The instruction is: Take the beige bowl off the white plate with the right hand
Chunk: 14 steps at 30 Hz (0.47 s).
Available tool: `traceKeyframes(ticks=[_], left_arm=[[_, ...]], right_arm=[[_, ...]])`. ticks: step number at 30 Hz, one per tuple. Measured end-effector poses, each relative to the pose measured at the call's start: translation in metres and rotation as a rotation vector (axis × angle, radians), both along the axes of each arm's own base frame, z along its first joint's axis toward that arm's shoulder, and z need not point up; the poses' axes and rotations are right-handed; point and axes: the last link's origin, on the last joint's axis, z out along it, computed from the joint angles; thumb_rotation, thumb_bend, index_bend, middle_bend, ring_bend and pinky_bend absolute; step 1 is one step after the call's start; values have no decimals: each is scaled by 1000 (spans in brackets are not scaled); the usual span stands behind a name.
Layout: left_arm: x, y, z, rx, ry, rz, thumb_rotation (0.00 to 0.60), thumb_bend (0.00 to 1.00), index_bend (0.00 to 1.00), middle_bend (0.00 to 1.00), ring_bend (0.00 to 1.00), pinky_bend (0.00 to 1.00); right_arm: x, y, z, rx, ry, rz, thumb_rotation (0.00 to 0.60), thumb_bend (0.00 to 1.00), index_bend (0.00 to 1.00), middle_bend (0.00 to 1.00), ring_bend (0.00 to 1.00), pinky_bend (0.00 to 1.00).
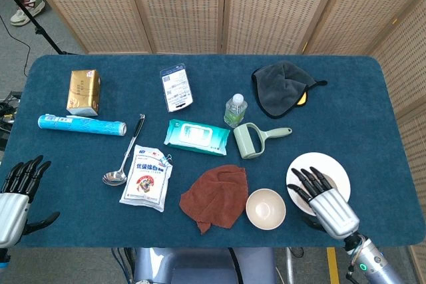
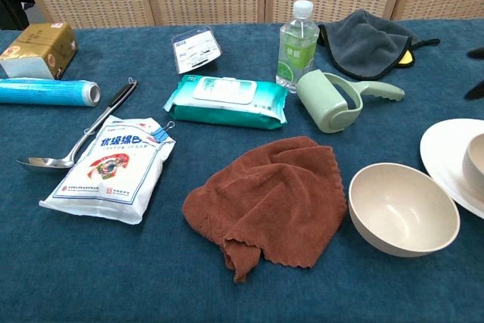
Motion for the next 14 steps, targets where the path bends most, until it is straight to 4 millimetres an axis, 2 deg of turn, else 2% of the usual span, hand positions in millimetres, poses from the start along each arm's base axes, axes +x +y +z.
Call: traceKeyframes(ticks=[2, 8, 14], left_arm=[[0, 0, 0, 0, 4, -1, 600, 122, 0, 0, 0, 0], [0, -1, -2, 9, 18, -1, 600, 122, 0, 0, 0, 0], [0, -2, -2, 7, 19, -2, 600, 122, 0, 0, 0, 0]], right_arm=[[-4, -3, 11, -69, -23, -24, 600, 5, 175, 0, 0, 0], [-25, -2, 31, -240, -89, -133, 600, 0, 53, 0, 0, 0], [-44, 3, 38, -296, -135, -201, 600, 0, 45, 0, 0, 0]])
